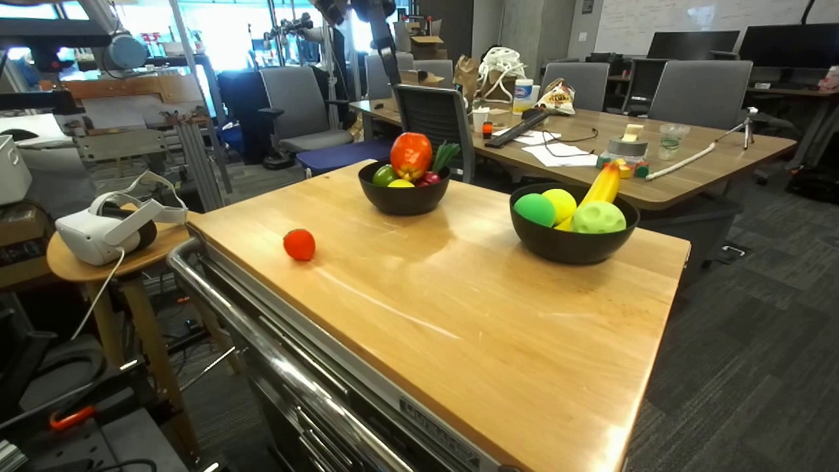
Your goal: Pick up all the fruit plush toy from the table and put them in the two black bowl
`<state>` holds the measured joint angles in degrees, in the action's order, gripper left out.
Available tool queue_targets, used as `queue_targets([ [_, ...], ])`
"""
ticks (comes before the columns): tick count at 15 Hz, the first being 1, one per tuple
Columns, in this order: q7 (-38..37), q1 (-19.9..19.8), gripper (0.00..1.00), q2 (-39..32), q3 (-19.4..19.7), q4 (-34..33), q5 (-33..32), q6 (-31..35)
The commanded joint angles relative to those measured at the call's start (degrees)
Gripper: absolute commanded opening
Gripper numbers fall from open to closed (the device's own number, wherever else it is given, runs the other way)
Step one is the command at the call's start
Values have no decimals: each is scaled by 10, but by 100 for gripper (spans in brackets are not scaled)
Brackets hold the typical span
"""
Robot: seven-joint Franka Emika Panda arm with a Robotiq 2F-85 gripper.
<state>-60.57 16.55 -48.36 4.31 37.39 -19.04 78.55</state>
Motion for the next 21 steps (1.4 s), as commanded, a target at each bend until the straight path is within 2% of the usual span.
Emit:
queue_targets([
  [1,17,41,100,85,0,71,-42,70],
  [3,-6,60,100,122,-2,119,-57,141],
  [4,-72,64,100,139,-2,148,-44,171],
  [5,-16,55,100,84,-1,62,-36,112],
  [12,-25,55,100,85,-1,74,-36,116],
  [14,40,52,100,86,-21,62,-22,123],
  [16,84,51,100,111,-38,79,-9,136],
  [21,186,37,100,245,-83,216,4,197],
])
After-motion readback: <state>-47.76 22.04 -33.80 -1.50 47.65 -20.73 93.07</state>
